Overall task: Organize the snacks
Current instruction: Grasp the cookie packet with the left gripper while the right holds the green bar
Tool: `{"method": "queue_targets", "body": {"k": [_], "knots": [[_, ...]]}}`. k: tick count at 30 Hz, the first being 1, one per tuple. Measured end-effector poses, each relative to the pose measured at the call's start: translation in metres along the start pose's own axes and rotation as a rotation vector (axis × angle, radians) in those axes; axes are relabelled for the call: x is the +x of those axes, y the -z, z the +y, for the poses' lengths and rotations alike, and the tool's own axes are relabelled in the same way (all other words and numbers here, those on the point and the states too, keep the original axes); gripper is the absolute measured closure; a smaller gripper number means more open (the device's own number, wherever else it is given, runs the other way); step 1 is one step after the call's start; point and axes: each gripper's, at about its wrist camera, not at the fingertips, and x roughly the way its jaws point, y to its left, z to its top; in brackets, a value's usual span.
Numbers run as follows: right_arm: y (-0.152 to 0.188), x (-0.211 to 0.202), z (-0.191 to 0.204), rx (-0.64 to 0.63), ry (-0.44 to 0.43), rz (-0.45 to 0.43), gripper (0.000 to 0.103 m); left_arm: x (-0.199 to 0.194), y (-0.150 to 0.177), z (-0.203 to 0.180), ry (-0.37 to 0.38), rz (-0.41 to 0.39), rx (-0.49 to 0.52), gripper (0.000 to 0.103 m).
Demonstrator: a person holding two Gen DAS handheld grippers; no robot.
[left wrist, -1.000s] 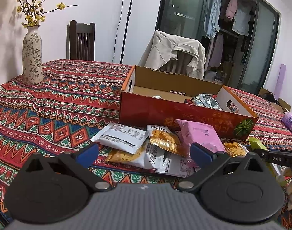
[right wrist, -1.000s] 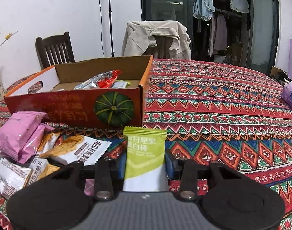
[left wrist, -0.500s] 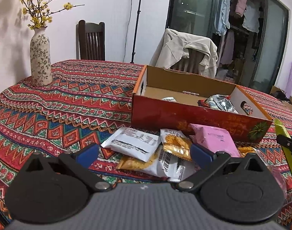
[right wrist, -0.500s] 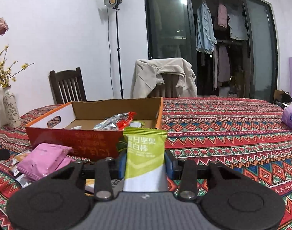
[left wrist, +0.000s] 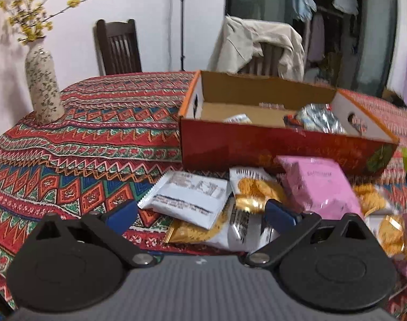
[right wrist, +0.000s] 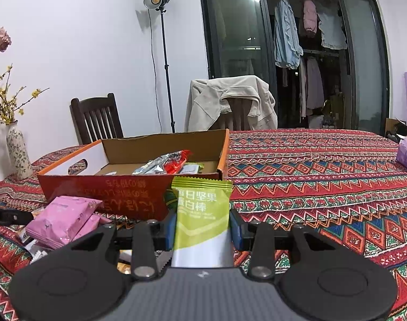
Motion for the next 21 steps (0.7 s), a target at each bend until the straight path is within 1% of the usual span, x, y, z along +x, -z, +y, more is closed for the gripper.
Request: {"method": "queue_targets", "body": {"k": [4, 8, 11, 15, 21], "knots": [[0.0, 0.001, 0.001, 0.0, -0.003, 0.003, 0.064, 0.011, 0.007, -0.007, 0.001, 0.03, 0.057, 0.0], [0.001, 0.001, 0.0, 0.003, -0.001, 0.004, 0.064, 0.019, -0.001, -0.002, -0.006, 0.038, 0.056, 0.0], [0.001, 0.001, -0.002, 0.011, 0.001, 0.005, 0.064, 0.024, -0.006, 0.003, -0.026, 0.042, 0.062, 0.0], [0.001, 0.001, -0.003, 0.02, 0.003, 0.007, 0.064, 0.028, -0.007, 0.016, -0.005, 0.064, 0.024, 0.0], [0.001, 0.001, -0.004, 0.022, 0.004, 0.008, 0.064, 0.021, -0.014, 0.029, -0.004, 0.024, -0.023, 0.0]]}}
